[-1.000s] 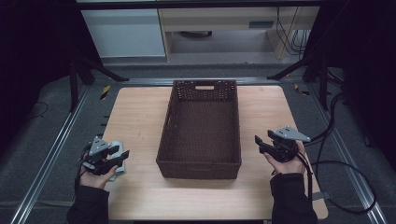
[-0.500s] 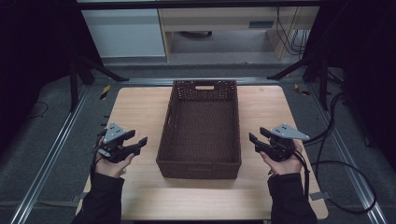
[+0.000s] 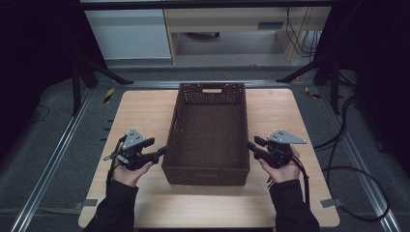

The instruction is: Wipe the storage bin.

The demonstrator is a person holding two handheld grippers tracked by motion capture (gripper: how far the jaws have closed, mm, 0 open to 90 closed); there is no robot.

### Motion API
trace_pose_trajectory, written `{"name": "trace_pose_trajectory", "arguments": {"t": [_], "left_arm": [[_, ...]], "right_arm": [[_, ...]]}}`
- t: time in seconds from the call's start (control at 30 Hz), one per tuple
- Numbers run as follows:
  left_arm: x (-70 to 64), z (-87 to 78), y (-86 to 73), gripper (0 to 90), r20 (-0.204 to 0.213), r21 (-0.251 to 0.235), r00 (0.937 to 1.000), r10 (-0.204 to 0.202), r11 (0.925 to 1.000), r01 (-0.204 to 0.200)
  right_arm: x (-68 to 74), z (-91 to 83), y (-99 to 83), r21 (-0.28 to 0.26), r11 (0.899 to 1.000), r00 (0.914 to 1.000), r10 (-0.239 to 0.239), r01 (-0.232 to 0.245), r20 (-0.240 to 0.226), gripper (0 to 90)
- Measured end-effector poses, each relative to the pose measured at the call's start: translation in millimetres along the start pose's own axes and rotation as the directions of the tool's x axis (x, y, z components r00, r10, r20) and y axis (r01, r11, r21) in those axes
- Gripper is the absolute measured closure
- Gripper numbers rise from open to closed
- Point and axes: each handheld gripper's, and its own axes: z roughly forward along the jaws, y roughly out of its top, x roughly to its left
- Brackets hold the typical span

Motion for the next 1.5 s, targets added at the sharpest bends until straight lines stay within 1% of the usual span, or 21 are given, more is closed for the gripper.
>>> {"name": "trace_pose_trajectory", "arguments": {"t": [0.03,0.13,0.23,0.27,0.33,0.37,0.4,0.53,0.77,0.8,0.83,0.87,0.97,1.07,1.13,1.2,1.33,1.43,1.47,1.5], "left_arm": [[-0.5,0.8,-0.3,41.3,0.012,0.001,0.9999,-0.003,1.0,0.003],[-3.9,3.3,-0.5,44.1,0.036,0.006,0.9992,0.017,0.9998,-0.017],[-7.3,6.4,-0.9,48.0,0.053,0.017,0.9981,0.032,0.9993,-0.033],[-8.5,7.7,-1.2,50.0,0.062,0.023,0.9976,0.032,0.9992,-0.033],[-10.4,10.2,-2.4,57.2,0.086,0.035,0.996,0.024,0.999,-0.027],[-11.2,11.1,-2.9,59.3,0.088,0.037,0.9957,0.027,0.9988,-0.031],[-12.4,11.9,-3.5,60.7,0.08,0.04,0.9963,0.032,0.9986,-0.035],[-12.6,11.6,-4.3,62.0,0.078,0.033,0.9967,0.025,0.9991,-0.028],[-17.5,10.8,-6.0,61.4,0.08,0.029,0.9963,0.029,0.9991,-0.031],[-18.9,10.4,-6.3,61.2,0.077,0.03,0.9965,0.033,0.999,-0.035],[-19.9,10.2,-6.5,61.1,0.076,0.028,0.9966,0.033,0.999,-0.035],[-20.9,9.8,-6.8,61.1,0.075,0.028,0.9966,0.035,0.9989,-0.037],[-23.5,8.6,-7.8,60.7,0.078,0.026,0.9965,0.032,0.9991,-0.034],[-25.6,8.0,-8.1,59.9,0.086,0.026,0.996,0.024,0.9993,-0.026],[-26.8,7.9,-7.8,59.6,0.082,0.025,0.9961,0.033,0.9991,-0.035],[-25.9,7.6,-5.8,58.7,0.086,0.026,0.9948,0.054,0.9981,-0.056],[-23.3,7.0,-1.9,52.9,0.083,-0.003,0.9954,0.047,0.9989,-0.047],[-22.9,12.3,-4.0,52.4,0.092,0.011,0.9946,0.048,0.9987,-0.049],[-24.0,14.3,-5.4,52.3,0.114,0.012,0.9927,0.041,0.999,-0.042],[-25.4,15.0,-5.8,53.0,0.107,0.011,0.9931,0.048,0.9987,-0.05]], "right_arm": [[0.6,1.4,-0.7,0.008,1.0,1.0,-0.003,0.003,0.0,63.1],[2.1,5.8,-2.8,0.018,1.0,1.0,-0.008,0.008,-0.005,64.1],[2.8,9.4,-4.3,0.022,1.0,1.0,0.001,-0.001,-0.009,66.4],[2.8,10.1,-4.4,0.021,1.0,1.0,0.003,-0.003,-0.008,67.7],[3.3,11.3,-4.3,0.02,1.0,0.9999,0.004,-0.004,-0.012,71.5],[4.0,11.8,-4.5,0.013,1.0,0.9999,0.0,0.0,-0.011,73.9],[4.2,12.3,-4.6,0.012,1.0,0.9999,-0.003,0.003,-0.012,74.9],[3.1,14.1,-3.6,0.016,1.0,0.9998,0.003,-0.003,-0.019,76.5],[3.0,15.3,-2.6,0.017,1.0,1.0,-0.003,0.003,0.004,76.7],[3.0,15.3,-2.1,0.019,1.0,1.0,-0.001,0.001,0.008,75.4],[3.3,14.9,-1.6,0.013,1.0,0.9999,-0.006,0.006,0.013,71.1],[3.7,14.2,-1.2,0.007,1.0,0.9999,-0.005,0.005,0.016,70.0],[5.2,9.5,0.8,0.005,1.0,0.9998,-0.015,0.015,0.009,70.1],[8.1,7.6,-0.6,0.022,1.0,0.9998,-0.018,0.018,0.001,70.2],[8.8,8.4,-1.9,0.038,0.999,0.9991,-0.037,0.037,0.021,73.0],[7.2,9.5,-2.8,0.046,0.998,0.9987,-0.04,0.039,0.031,76.8],[5.2,11.3,-2.2,0.04,0.998,0.9987,-0.039,0.038,0.032,78.1],[1.8,14.4,-1.7,0.031,0.999,0.9984,-0.034,0.032,0.044,78.7],[0.7,15.2,-1.5,0.029,0.999,0.9985,-0.029,0.028,0.047,78.7],[-0.3,15.6,-1.0,0.031,0.999,0.9985,-0.028,0.026,0.047,78.3]]}}
